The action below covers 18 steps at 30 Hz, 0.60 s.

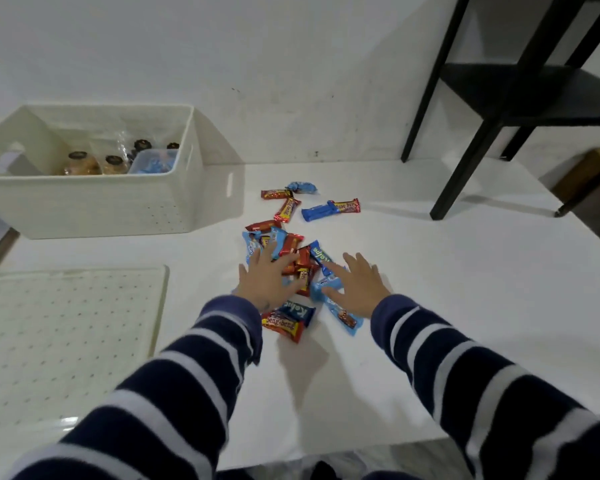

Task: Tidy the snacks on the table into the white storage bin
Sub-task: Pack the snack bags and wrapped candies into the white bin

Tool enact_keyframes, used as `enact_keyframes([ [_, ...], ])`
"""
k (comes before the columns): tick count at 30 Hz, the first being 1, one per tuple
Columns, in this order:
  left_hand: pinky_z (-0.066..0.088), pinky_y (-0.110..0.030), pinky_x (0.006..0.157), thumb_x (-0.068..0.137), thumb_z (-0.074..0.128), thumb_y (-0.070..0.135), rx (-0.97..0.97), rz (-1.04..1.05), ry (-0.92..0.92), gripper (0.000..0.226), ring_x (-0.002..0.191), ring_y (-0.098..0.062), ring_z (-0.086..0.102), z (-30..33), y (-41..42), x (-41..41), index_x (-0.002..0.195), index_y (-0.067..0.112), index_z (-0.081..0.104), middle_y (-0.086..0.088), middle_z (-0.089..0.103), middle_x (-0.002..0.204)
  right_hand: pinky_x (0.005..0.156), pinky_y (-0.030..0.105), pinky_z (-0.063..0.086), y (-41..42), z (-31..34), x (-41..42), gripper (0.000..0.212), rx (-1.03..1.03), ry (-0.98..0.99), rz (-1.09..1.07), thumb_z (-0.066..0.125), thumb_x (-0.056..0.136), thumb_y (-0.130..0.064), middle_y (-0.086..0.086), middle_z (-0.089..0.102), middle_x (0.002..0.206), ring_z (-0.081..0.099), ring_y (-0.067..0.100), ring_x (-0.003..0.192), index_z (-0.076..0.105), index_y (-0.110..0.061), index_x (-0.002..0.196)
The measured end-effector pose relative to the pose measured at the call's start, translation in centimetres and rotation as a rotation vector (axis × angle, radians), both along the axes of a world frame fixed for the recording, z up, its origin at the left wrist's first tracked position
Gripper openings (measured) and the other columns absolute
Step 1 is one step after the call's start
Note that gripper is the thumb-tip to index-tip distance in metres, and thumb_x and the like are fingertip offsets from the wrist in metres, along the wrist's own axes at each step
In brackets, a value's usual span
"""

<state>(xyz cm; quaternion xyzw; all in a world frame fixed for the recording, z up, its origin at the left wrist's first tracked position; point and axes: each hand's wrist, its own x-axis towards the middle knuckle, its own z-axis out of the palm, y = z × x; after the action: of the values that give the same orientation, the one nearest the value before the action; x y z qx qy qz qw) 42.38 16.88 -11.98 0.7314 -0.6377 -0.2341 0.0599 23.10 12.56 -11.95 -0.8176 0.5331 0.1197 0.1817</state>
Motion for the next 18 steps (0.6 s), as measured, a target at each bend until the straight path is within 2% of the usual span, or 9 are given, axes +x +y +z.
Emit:
enact_keyframes([
  [2,0.004,-0.063,0.113,0.087,0.043,0.065,-0.046,-0.009,-0.067,0.065,0.147,-0.032,-0.008,-1.8,1.7,-1.4,0.146,0.045,0.023,0.006,-0.006,0.160,0.117,0.055,-0.001,0.4,-1.9,-0.8,0.070,-0.049,0.017,0.000,0.031,0.092,-0.064,0.004,-0.009,0.161,-0.012,0.033,0.147,0.003,-0.039,0.151],
  [5,0.001,-0.067,0.110,0.080,0.026,0.077,-0.107,-0.055,-0.176,0.076,0.144,-0.033,-0.021,-4.2,3.1,-2.6,0.148,0.047,0.008,0.008,-0.018,0.159,0.114,0.059,-0.002,0.4,-3.8,-1.4,0.077,-0.134,0.020,0.048,0.026,0.084,-0.074,-0.003,-0.020,0.159,-0.018,0.036,0.145,-0.004,-0.044,0.149],
  [7,0.000,-0.068,0.108,0.074,0.016,0.082,-0.125,-0.055,-0.225,0.083,0.143,-0.033,-0.025,-5.8,3.5,-2.5,0.148,0.048,0.000,0.009,-0.022,0.158,0.113,0.062,-0.002,0.1,-5.0,-1.6,0.082,-0.177,0.028,0.095,0.014,0.076,-0.081,-0.005,-0.022,0.158,-0.019,0.036,0.145,-0.008,-0.048,0.146],
  [10,0.002,-0.071,0.107,0.074,0.015,0.083,-0.156,-0.009,-0.252,0.081,0.142,-0.035,-0.026,-7.6,3.9,-1.3,0.147,0.049,0.004,0.007,-0.019,0.159,0.114,0.064,0.001,-0.3,-6.7,-1.4,0.086,-0.223,0.031,0.129,-0.004,0.066,-0.083,-0.004,-0.021,0.158,-0.017,0.037,0.145,-0.013,-0.049,0.144],
  [12,0.001,-0.071,0.108,0.075,0.016,0.082,-0.157,0.021,-0.253,0.079,0.143,-0.036,-0.024,-8.1,3.6,0.1,0.147,0.049,0.009,0.006,-0.016,0.159,0.114,0.063,0.000,-0.8,-7.3,-0.8,0.085,-0.252,0.004,0.128,-0.002,0.067,-0.084,-0.002,-0.018,0.159,-0.014,0.038,0.146,-0.013,-0.049,0.144],
  [14,0.001,-0.070,0.109,0.073,0.017,0.082,-0.163,0.026,-0.264,0.080,0.143,-0.037,-0.022,-8.1,2.8,1.6,0.146,0.048,0.013,0.005,-0.015,0.159,0.113,0.064,-0.002,-1.6,-7.4,0.1,0.084,-0.265,-0.034,0.140,0.009,0.070,-0.085,-0.002,-0.015,0.160,-0.012,0.038,0.146,-0.012,-0.051,0.144],
  [18,0.003,-0.073,0.106,0.070,0.017,0.087,-0.206,-0.045,-0.262,0.085,0.144,-0.040,-0.017,-7.9,0.7,4.6,0.145,0.047,0.019,0.006,-0.012,0.160,0.110,0.069,0.007,-3.2,-7.3,2.1,0.087,-0.281,-0.045,0.206,0.024,0.069,-0.087,-0.006,-0.020,0.159,-0.009,0.039,0.146,-0.015,-0.056,0.141],
])
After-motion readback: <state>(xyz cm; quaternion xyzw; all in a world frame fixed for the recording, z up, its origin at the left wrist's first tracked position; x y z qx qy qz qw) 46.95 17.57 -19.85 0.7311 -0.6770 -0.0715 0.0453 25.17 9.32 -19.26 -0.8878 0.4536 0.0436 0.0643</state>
